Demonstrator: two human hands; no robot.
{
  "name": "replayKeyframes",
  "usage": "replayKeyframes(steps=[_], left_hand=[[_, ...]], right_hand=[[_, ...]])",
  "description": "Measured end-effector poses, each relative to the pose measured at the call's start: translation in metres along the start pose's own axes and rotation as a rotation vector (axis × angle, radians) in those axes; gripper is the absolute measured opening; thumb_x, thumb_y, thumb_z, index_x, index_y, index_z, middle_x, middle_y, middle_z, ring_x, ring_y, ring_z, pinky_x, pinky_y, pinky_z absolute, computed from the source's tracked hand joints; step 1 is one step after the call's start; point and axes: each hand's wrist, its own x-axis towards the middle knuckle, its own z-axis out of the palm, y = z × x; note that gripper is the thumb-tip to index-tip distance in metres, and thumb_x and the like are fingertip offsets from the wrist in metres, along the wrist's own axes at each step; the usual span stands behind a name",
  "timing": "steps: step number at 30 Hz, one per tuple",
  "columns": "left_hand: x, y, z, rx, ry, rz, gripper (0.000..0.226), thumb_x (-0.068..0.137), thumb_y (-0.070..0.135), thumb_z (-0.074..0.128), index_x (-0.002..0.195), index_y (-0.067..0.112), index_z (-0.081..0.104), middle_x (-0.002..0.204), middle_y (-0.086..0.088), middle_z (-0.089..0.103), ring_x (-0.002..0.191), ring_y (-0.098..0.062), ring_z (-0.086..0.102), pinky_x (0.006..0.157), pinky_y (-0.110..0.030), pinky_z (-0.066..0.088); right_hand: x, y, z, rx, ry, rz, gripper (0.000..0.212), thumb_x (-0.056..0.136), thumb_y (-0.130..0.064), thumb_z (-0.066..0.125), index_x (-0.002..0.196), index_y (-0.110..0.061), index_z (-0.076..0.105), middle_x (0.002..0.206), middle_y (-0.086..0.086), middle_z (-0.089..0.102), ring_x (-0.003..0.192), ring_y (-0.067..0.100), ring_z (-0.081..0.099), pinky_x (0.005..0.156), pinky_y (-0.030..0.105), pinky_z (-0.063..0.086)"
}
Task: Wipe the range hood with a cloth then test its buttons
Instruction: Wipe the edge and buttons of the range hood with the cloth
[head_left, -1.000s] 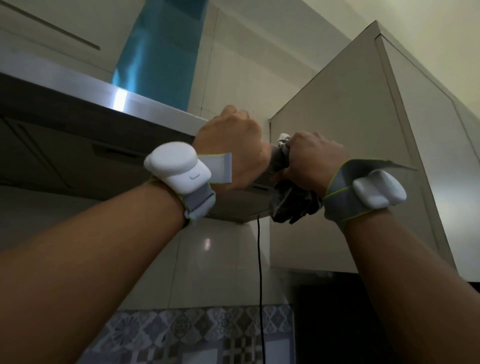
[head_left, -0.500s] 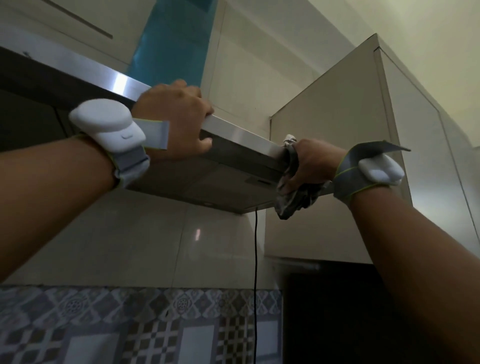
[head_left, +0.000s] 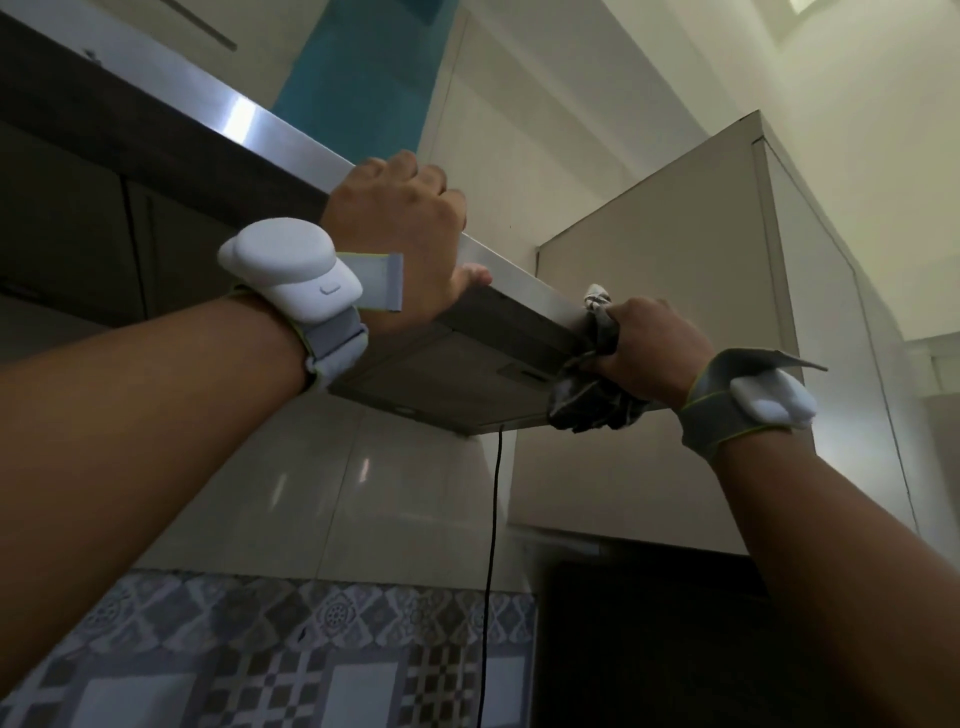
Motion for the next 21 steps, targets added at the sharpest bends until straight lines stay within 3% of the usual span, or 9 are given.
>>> replayKeyframes(steps=[3, 7, 11, 15, 18, 21], left_hand=[[0.001, 0.001, 0.001, 0.004, 0.013, -0.010, 0.065, 0.083, 0.068, 0.050, 0.106, 0.009, 0.065, 0.108, -0.014, 0.063, 0.103, -0.034, 0.054, 0.090, -0.045, 0.043], [0.002, 0.000, 0.004, 0.015, -0.004, -0.012, 0.067, 0.083, 0.069, 0.049, 0.110, 0.009, 0.064, 0.110, -0.014, 0.063, 0.106, -0.034, 0.054, 0.092, -0.046, 0.042], [0.005, -0.001, 0.006, 0.007, -0.008, -0.007, 0.073, 0.081, 0.073, 0.040, 0.106, 0.009, 0.065, 0.106, -0.014, 0.063, 0.102, -0.034, 0.055, 0.089, -0.045, 0.043], [0.004, -0.001, 0.005, 0.010, -0.020, -0.010, 0.079, 0.075, 0.074, 0.033, 0.104, 0.009, 0.065, 0.104, -0.014, 0.064, 0.100, -0.034, 0.056, 0.088, -0.045, 0.043], [0.001, 0.000, 0.003, 0.030, -0.029, 0.001, 0.070, 0.082, 0.072, 0.041, 0.104, 0.009, 0.065, 0.106, -0.013, 0.063, 0.102, -0.034, 0.055, 0.089, -0.045, 0.043], [0.001, -0.002, -0.007, 0.001, -0.095, 0.021, 0.065, 0.083, 0.065, 0.038, 0.108, 0.012, 0.064, 0.108, -0.012, 0.063, 0.102, -0.033, 0.056, 0.089, -0.046, 0.045]], right_hand=[[-0.001, -0.002, -0.001, -0.014, 0.008, -0.002, 0.026, 0.077, -0.043, 0.073, 0.089, -0.020, 0.068, 0.075, 0.001, 0.055, 0.069, 0.025, 0.053, 0.061, 0.029, 0.040], [0.002, -0.007, -0.006, -0.045, -0.047, -0.016, 0.037, 0.078, -0.048, 0.073, 0.098, -0.017, 0.069, 0.082, 0.003, 0.061, 0.075, 0.024, 0.060, 0.067, 0.036, 0.052], [0.008, -0.025, -0.009, -0.029, 0.007, -0.052, 0.049, 0.073, -0.059, 0.073, 0.099, -0.017, 0.068, 0.083, 0.004, 0.063, 0.074, 0.024, 0.061, 0.066, 0.034, 0.052], [0.007, -0.032, -0.009, 0.013, 0.033, -0.033, 0.046, 0.074, -0.055, 0.073, 0.099, -0.016, 0.068, 0.084, 0.004, 0.061, 0.076, 0.024, 0.061, 0.067, 0.035, 0.052], [0.005, -0.033, -0.008, 0.022, 0.034, -0.022, 0.050, 0.073, -0.057, 0.073, 0.103, -0.018, 0.068, 0.091, 0.007, 0.065, 0.080, 0.026, 0.063, 0.074, 0.042, 0.057], [0.001, -0.034, -0.009, 0.047, 0.045, -0.020, 0.045, 0.075, -0.054, 0.073, 0.102, -0.019, 0.068, 0.091, 0.008, 0.064, 0.079, 0.027, 0.062, 0.071, 0.037, 0.054]])
